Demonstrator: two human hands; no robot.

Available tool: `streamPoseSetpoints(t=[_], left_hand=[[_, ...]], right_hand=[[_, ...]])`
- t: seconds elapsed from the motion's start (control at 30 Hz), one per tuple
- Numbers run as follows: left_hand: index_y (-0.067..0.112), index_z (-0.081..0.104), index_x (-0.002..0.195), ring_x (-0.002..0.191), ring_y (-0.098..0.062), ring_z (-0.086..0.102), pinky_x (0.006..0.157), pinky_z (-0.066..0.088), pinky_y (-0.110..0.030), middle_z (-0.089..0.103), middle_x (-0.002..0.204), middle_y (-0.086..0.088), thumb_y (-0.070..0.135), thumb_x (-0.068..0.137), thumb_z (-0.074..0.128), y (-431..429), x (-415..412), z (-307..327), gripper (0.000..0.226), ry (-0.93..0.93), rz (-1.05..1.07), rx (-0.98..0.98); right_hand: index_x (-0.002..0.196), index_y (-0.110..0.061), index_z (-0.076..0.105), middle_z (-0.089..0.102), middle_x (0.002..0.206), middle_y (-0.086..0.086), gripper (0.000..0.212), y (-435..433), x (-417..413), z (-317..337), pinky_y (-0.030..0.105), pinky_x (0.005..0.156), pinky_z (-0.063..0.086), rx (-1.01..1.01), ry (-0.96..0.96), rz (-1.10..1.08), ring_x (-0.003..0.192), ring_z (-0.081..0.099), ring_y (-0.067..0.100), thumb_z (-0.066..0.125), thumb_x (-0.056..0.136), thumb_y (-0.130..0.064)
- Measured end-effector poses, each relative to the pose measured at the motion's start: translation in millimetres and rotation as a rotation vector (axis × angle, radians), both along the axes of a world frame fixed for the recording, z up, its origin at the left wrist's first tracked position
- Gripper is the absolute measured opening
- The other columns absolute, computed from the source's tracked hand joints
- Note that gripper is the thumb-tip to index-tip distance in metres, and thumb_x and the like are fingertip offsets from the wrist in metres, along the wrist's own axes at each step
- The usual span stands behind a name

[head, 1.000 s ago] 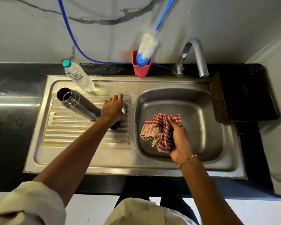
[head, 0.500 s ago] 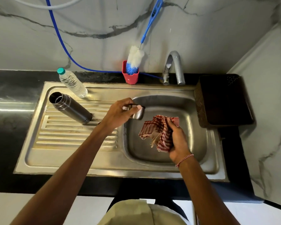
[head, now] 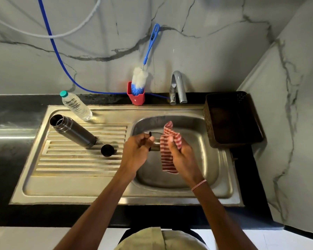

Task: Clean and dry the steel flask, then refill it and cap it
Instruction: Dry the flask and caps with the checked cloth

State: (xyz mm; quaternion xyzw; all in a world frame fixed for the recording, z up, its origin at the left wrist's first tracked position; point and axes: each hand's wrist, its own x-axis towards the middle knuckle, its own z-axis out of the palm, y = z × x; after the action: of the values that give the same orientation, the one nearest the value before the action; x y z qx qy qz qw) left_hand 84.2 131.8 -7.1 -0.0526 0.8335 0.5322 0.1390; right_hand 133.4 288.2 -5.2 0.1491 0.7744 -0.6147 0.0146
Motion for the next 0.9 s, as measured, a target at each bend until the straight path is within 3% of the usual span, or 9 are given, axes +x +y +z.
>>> streamPoseSetpoints(t=[0.1, 0.17, 0.23, 0.3, 0.4, 0.57, 0.67, 0.77, 0.9], left_hand=[[0.023, 0.080, 0.083, 0.086, -0.018, 0.073, 0.085, 0.056, -0.040, 0.078, 0.082, 0.002, 0.019, 0.104, 0.059, 10, 8, 13, 0.031, -0.052, 0.036, 0.177], [0.018, 0.082, 0.088, 0.092, -0.022, 0.075, 0.090, 0.056, -0.035, 0.080, 0.088, -0.004, 0.013, 0.105, 0.057, 14, 14, 21, 0.030, -0.054, 0.033, 0.282], [0.013, 0.082, 0.093, 0.094, -0.023, 0.075, 0.091, 0.056, -0.033, 0.080, 0.090, -0.005, 0.009, 0.104, 0.056, 17, 19, 25, 0.028, -0.036, 0.023, 0.323], [0.011, 0.082, 0.096, 0.092, -0.022, 0.076, 0.088, 0.057, -0.034, 0.080, 0.090, -0.004, 0.002, 0.103, 0.055, 17, 21, 24, 0.029, 0.009, -0.012, 0.307], [0.008, 0.081, 0.102, 0.091, -0.024, 0.077, 0.083, 0.060, -0.040, 0.081, 0.093, -0.006, 0.000, 0.101, 0.057, 10, 22, 19, 0.025, 0.098, -0.122, 0.280], [0.019, 0.079, 0.110, 0.094, -0.019, 0.078, 0.081, 0.062, -0.053, 0.081, 0.100, 0.001, 0.022, 0.094, 0.064, 3, 23, 12, 0.022, 0.253, -0.267, 0.199], [0.020, 0.079, 0.111, 0.094, -0.018, 0.077, 0.082, 0.062, -0.053, 0.081, 0.100, 0.002, 0.025, 0.093, 0.063, 6, 19, 15, 0.024, 0.256, -0.268, 0.170], [0.011, 0.081, 0.098, 0.083, -0.029, 0.076, 0.078, 0.059, -0.059, 0.080, 0.088, -0.005, 0.022, 0.096, 0.062, 9, 18, 16, 0.022, 0.179, -0.250, 0.183], [0.007, 0.080, 0.097, 0.094, -0.034, 0.074, 0.094, 0.058, -0.052, 0.079, 0.093, -0.013, 0.007, 0.102, 0.058, 20, 22, 26, 0.023, -0.035, -0.025, 0.368]], right_hand=[[0.143, -0.032, 0.050, 0.056, 0.140, -0.008, 0.052, -2, -2, -18, 0.034, 0.105, 0.049, 0.369, 0.202, 0.176, 0.123, 0.057, 0.009, 0.037, 0.101, -0.059], [0.140, -0.032, 0.052, 0.058, 0.135, -0.009, 0.046, -3, -6, -16, 0.034, 0.101, 0.050, 0.420, 0.225, 0.155, 0.119, 0.059, 0.009, 0.040, 0.102, -0.055], [0.122, -0.028, 0.063, 0.069, 0.112, -0.008, 0.040, -3, -11, -10, 0.037, 0.089, 0.056, 0.372, 0.157, 0.067, 0.098, 0.067, 0.008, 0.042, 0.101, -0.055], [0.101, -0.023, 0.067, 0.072, 0.091, -0.006, 0.041, -1, -18, -3, 0.038, 0.082, 0.058, 0.298, 0.044, 0.035, 0.083, 0.070, 0.009, 0.043, 0.100, -0.057], [0.088, -0.019, 0.071, 0.075, 0.080, -0.001, 0.047, 8, -29, 8, 0.035, 0.079, 0.059, 0.104, -0.143, 0.052, 0.074, 0.072, 0.013, 0.047, 0.100, -0.057], [0.097, -0.013, 0.072, 0.073, 0.087, 0.010, 0.035, 35, -35, 21, 0.038, 0.081, 0.057, -0.469, -0.586, 0.113, 0.078, 0.069, 0.025, 0.063, 0.094, -0.047], [0.100, -0.011, 0.071, 0.074, 0.089, 0.013, 0.033, 34, -32, 18, 0.036, 0.072, 0.059, -0.635, -0.561, 0.070, 0.078, 0.071, 0.026, 0.061, 0.096, -0.042], [0.093, -0.016, 0.072, 0.077, 0.087, 0.008, 0.035, 20, -32, 16, 0.039, 0.081, 0.062, -0.360, -0.424, -0.011, 0.080, 0.074, 0.025, 0.058, 0.098, -0.048], [0.097, -0.016, 0.069, 0.068, 0.080, -0.008, 0.040, -3, -21, 11, 0.027, 0.071, 0.053, 0.341, -0.020, -0.035, 0.069, 0.064, 0.008, 0.046, 0.103, -0.048]])
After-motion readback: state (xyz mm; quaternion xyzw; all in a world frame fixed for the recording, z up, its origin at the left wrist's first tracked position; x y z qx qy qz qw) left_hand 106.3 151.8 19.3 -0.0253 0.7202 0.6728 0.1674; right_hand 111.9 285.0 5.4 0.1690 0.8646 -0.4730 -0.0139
